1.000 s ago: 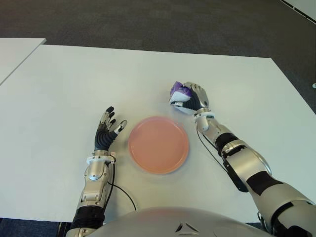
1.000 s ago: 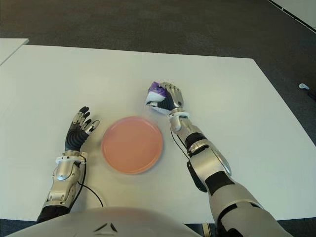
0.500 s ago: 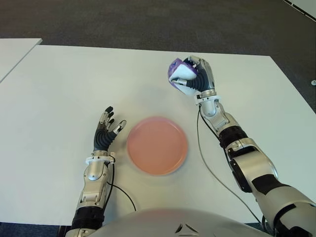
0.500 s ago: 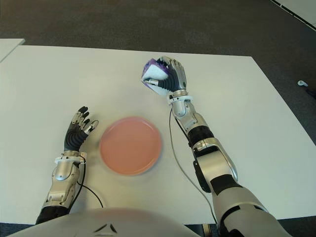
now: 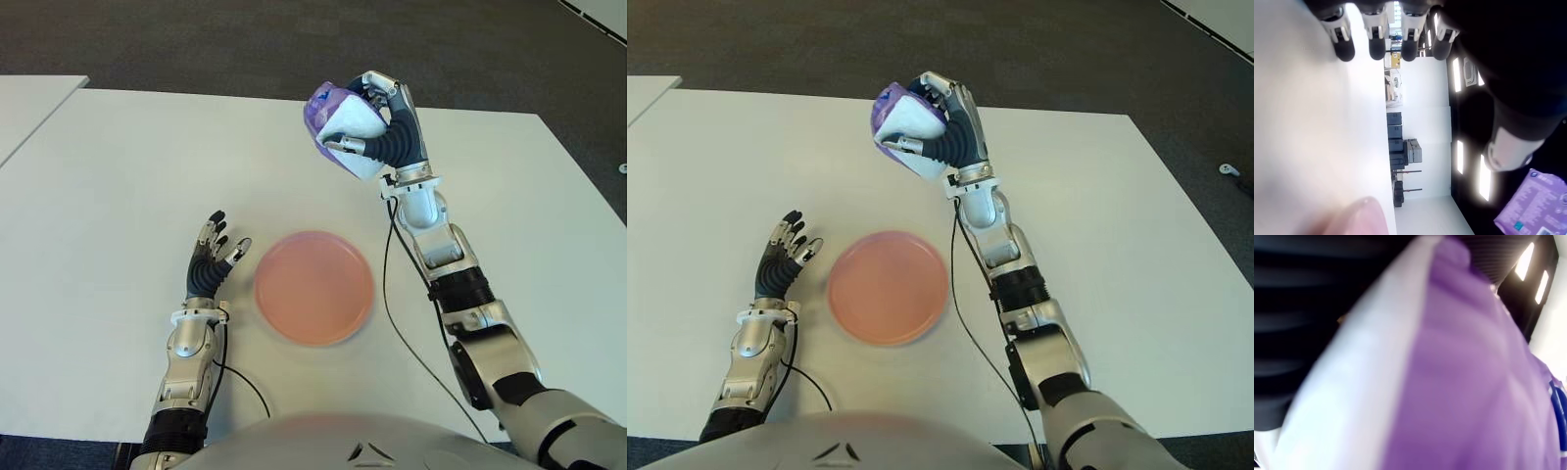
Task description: Put the tissue paper into the plate.
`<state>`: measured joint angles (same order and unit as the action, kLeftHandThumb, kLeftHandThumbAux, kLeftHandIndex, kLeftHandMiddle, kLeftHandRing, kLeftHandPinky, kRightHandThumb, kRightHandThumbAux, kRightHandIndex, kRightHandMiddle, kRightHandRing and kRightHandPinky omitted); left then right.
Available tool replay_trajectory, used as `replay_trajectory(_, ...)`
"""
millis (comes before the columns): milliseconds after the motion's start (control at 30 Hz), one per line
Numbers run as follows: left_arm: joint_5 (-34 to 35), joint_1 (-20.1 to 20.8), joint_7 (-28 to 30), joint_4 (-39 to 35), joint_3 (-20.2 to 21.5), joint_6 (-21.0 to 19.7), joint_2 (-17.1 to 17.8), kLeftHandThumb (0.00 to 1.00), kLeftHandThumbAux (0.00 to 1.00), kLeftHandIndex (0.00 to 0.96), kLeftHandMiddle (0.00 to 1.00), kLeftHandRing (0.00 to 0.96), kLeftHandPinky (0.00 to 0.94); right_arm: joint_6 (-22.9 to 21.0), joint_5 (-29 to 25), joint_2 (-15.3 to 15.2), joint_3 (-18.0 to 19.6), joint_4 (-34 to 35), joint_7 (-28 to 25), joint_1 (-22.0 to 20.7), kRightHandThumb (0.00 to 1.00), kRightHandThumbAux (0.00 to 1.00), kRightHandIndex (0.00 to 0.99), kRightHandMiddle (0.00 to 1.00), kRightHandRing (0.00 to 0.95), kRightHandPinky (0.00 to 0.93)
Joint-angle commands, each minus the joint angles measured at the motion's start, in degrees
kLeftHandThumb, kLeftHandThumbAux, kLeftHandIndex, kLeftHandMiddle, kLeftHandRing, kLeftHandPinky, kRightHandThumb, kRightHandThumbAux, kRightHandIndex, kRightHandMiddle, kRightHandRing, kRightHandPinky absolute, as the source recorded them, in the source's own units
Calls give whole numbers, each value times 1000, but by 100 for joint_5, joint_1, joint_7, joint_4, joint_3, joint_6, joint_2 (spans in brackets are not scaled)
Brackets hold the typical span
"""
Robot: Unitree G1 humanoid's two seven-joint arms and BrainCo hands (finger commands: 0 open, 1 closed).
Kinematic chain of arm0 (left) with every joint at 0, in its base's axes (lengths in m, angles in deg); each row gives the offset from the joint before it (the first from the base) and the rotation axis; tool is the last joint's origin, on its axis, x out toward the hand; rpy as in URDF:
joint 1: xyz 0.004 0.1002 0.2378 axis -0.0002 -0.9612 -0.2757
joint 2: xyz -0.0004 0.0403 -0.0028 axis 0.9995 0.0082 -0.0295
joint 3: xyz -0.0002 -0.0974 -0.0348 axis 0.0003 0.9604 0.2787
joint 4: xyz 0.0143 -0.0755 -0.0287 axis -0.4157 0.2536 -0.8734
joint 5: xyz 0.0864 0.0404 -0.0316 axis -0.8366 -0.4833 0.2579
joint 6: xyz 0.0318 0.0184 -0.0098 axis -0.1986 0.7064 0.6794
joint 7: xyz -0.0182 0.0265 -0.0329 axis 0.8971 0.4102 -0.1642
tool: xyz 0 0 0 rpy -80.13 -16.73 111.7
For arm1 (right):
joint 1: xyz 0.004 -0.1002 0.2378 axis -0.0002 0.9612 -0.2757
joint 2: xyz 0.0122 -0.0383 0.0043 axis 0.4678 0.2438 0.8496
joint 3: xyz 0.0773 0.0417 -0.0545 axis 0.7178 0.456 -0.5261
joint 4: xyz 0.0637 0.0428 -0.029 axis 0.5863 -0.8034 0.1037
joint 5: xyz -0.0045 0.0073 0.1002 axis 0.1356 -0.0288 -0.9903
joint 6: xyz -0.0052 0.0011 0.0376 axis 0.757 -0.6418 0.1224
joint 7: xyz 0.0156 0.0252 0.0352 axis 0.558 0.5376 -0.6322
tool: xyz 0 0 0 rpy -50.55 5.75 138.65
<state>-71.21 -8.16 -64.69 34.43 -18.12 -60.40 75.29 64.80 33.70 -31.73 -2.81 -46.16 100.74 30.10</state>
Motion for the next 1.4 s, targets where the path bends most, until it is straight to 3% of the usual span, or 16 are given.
replay_trajectory(33, -20, -41, -1, 4, -33, -86, -8, 0, 632, 2, 0, 0, 0, -128, -60, 147, -45, 456, -288, 362, 855, 678, 397, 535, 871, 836)
replay_trajectory(300, -52, -63, -39, -24, -50, -103, -28, 0, 635, 0, 0, 0, 0, -340, 115, 303, -415, 1354, -819, 1121, 855, 678, 397, 537, 875, 852)
replay_trajectory(467, -21, -74, 1, -49, -59, -154, -23, 0, 632, 0, 0, 0, 0, -381, 13, 117, -651, 1829, -1446, 1498, 854, 678, 396, 538, 874, 865)
replay_trajectory(600, -8, -45, 51, 14, -60, -129, 15, 0, 632, 0, 0, 0, 0, -396, -167, -211, -893, 1823, -2289, 1601, 854, 678, 396, 539, 870, 867)
replay_trajectory(767, 86, -3, 147, 118, -41, -88, 50, 0, 631, 0, 0, 0, 0, -458, -209, -429, -984, 1856, -2869, 1711, 855, 677, 399, 539, 855, 836)
replay_trajectory(900, 129, 10, 192, 162, -26, -34, 47, 0, 631, 0, 0, 0, 0, -241, -102, -524, -1025, 1555, -2964, 1839, 856, 677, 400, 537, 844, 818)
replay_trajectory(1400, 189, 35, 222, 267, -16, 121, 68, 0, 641, 0, 0, 0, 0, 538, 882, -664, -1327, 273, -2507, 1802, 855, 678, 399, 522, 811, 773)
